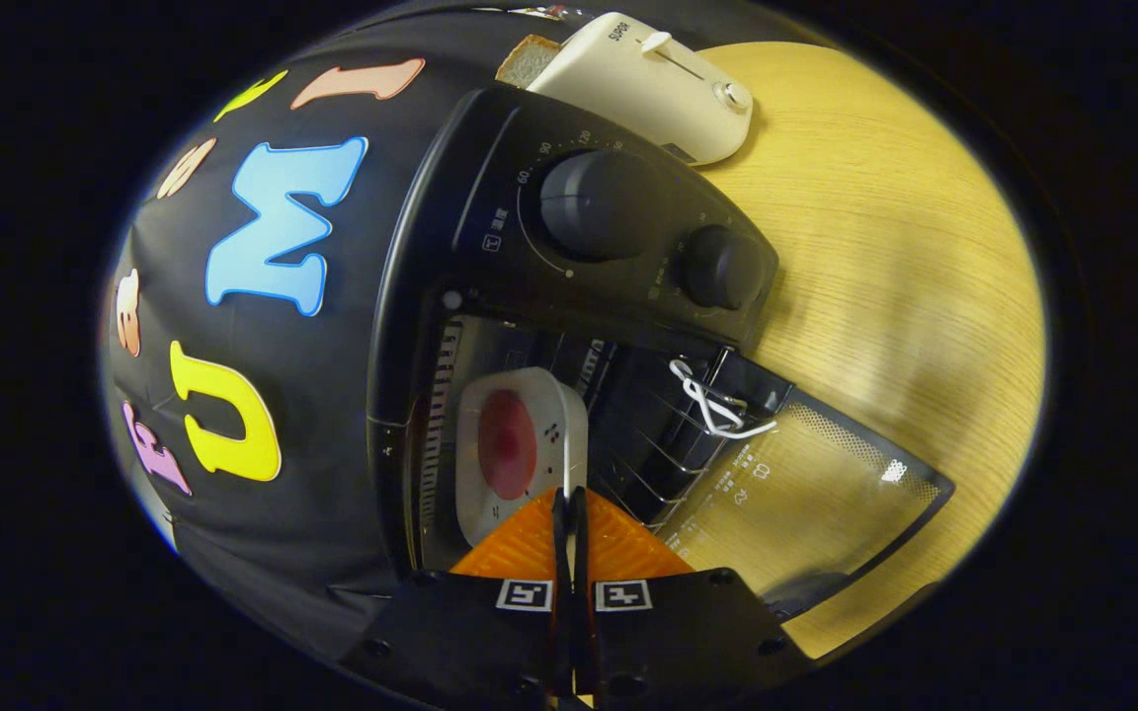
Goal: Open the toaster oven, put the food inside, and close the toaster oven door.
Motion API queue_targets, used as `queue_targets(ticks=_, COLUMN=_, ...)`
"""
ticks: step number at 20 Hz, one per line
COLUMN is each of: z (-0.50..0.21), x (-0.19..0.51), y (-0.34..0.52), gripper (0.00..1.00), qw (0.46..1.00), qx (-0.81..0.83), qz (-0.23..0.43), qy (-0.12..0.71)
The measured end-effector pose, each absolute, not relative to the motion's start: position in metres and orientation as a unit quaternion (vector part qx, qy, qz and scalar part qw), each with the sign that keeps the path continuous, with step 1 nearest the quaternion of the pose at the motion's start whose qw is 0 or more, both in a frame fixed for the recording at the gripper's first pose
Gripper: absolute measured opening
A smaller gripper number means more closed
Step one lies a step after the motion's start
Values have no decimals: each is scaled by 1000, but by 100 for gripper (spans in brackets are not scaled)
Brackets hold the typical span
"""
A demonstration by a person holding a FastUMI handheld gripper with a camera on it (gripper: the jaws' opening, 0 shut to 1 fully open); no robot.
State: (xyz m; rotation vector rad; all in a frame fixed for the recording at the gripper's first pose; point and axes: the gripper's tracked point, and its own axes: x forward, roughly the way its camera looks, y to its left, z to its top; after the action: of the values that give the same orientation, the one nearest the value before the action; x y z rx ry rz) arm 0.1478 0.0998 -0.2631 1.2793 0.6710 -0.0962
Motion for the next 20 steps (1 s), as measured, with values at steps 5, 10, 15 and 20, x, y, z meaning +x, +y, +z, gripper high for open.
queue_targets(ticks=5, z=-257, x=150, y=105, gripper=9, qw=759, qx=578, qz=-23, qy=298)
queue_targets(ticks=10, z=-244, x=141, y=114, gripper=39, qw=755, qx=582, qz=12, qy=301)
queue_targets(ticks=15, z=-239, x=102, y=131, gripper=71, qw=767, qx=541, qz=50, qy=341)
queue_targets(ticks=20, z=-231, x=72, y=138, gripper=93, qw=816, qx=432, qz=96, qy=372)
